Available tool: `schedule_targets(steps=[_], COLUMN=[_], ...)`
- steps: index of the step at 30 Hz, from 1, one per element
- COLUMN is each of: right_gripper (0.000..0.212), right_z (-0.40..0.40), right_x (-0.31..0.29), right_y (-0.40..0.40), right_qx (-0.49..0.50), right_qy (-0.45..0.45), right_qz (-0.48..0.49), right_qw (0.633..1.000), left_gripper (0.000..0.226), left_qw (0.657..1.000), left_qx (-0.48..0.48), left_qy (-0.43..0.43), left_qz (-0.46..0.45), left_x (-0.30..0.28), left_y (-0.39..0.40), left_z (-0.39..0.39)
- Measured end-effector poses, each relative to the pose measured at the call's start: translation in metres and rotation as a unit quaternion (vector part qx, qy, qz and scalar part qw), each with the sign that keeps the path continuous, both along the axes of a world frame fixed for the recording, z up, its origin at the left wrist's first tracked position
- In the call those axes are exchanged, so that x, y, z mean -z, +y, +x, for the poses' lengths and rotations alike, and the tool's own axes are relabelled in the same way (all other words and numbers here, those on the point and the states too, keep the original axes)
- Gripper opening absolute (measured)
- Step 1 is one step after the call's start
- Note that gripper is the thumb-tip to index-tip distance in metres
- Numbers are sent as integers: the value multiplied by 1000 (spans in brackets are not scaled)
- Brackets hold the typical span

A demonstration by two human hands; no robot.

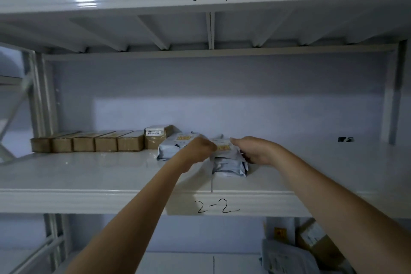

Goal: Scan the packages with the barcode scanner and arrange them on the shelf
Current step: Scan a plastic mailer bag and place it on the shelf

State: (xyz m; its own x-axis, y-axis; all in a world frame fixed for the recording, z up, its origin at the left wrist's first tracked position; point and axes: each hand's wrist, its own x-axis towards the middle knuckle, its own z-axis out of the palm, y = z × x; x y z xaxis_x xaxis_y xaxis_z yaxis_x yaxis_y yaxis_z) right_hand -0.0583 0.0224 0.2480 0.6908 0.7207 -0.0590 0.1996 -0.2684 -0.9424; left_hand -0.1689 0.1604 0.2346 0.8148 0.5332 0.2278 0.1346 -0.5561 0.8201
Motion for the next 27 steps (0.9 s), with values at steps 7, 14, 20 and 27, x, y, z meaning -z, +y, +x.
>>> schedule_targets(steps=[7, 14, 20, 27], right_gripper=[11, 21, 27, 29], right_z=[23, 27, 25, 29], right_x=[0, -6, -11, -11], right_y=[13, 56, 87, 109], right_qx=[-29, -54, -37, -18], right_qy=[-80, 7, 24, 33], right_qz=[-103, -92, -107, -90], right_qw=[991, 994, 993, 995], left_gripper=[30, 43, 47, 35], left_qw=[932, 850, 793, 871], left_qx=[-8, -43, -31, -24], left_qy=[117, 257, 357, 271], left_qz=[342, 457, 493, 410], left_x=[4, -18, -28, -19], left_y=[2, 29, 53, 83], left_z=[1, 19, 41, 51])
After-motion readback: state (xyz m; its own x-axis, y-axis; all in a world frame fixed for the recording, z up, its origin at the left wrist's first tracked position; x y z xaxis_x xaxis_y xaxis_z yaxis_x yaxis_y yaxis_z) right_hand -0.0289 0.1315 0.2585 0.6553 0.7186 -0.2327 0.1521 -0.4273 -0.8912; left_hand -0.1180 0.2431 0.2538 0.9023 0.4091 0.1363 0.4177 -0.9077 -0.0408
